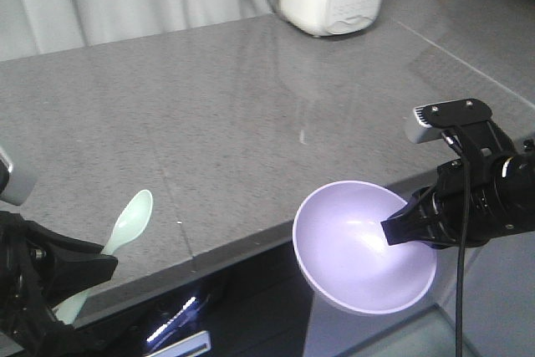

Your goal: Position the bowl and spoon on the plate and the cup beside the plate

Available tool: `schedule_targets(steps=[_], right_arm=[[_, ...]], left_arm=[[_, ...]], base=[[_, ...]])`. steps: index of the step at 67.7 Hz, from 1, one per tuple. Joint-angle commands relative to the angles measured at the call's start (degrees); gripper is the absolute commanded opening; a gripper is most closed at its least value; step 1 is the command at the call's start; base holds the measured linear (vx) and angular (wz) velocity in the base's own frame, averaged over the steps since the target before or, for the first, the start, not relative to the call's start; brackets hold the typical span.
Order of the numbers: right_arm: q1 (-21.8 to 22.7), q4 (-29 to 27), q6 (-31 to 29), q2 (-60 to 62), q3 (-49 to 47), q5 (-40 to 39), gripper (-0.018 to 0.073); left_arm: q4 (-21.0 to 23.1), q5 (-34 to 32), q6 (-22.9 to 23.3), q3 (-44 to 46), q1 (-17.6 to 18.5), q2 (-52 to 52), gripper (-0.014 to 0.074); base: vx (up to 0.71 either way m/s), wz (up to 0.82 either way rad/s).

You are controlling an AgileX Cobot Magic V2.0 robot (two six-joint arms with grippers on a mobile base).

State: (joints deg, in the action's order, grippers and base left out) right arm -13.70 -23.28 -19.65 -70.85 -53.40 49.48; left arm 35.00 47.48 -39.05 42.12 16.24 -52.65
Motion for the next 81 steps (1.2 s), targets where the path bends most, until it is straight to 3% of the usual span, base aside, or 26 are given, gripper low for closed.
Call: schedule_targets(steps=[1, 81], right_arm=[[0.1, -1.4, 0.0, 1.6, -1.5, -1.9, -0.0003], [0.1, -1.4, 0.0, 1.6, -1.5, -1.9, -0.0003]], left_arm=[[2.6, -2.2, 0.0, 1.5, 0.4, 0.6, 0.0020], [2.6, -2.2, 0.0, 1.5, 0.4, 0.6, 0.0020]], base=[[-0.11, -0.42], [-0.13, -0.49]])
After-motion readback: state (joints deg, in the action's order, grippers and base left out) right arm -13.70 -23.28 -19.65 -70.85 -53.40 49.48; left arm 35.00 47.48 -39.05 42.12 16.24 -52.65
